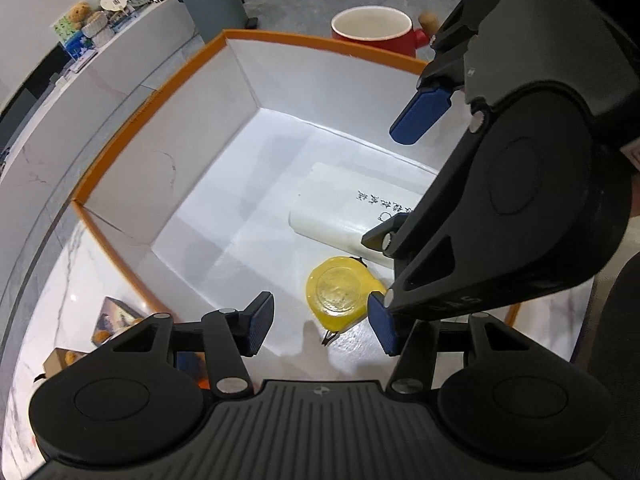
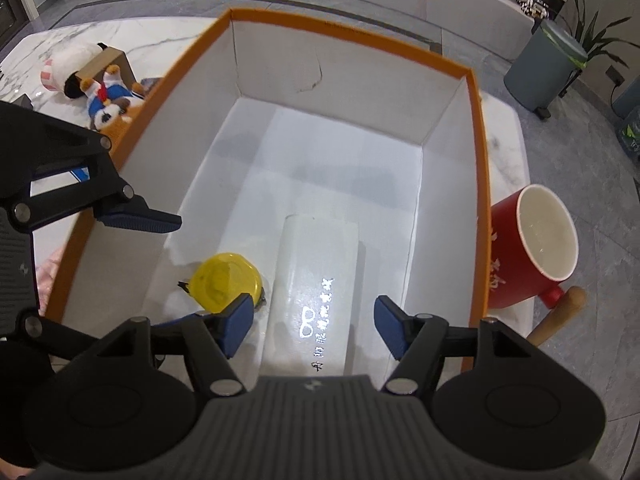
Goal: Organize objects
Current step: 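Release the tape measure with the left gripper while the right gripper releases the glasses case into the box, then move both grippers back over the table toward the remaining items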
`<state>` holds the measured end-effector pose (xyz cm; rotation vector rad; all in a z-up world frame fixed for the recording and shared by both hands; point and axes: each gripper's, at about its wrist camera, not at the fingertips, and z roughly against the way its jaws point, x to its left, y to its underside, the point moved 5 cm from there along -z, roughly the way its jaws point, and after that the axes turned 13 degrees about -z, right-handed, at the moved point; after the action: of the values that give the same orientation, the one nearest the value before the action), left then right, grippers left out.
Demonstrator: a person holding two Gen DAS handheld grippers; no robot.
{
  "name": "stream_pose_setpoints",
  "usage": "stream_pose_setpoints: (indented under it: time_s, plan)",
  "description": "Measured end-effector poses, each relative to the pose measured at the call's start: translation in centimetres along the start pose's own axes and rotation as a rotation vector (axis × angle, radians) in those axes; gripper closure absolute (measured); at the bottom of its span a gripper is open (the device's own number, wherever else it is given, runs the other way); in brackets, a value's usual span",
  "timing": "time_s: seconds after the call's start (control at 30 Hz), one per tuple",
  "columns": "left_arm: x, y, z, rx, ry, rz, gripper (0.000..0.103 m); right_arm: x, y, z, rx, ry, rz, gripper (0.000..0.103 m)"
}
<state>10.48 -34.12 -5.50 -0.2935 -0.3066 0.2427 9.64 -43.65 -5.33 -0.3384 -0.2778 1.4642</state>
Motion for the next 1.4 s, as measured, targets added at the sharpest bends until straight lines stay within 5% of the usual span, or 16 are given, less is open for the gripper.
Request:
stream_pose_setpoints:
  time_s: [0.63,1.4]
  plan:
    - [3.0,2.3,7.0,-0.086,-0.096,0.061,0.039,4.5,-1.2,8.6,-0.119,0.043,0.084,0.034]
    - [6.9,14.5,12.5,-0.113,-0.192,0.245,0.038,18.3,-1.7,12.5,-0.288,-0.044,0.17,0.032]
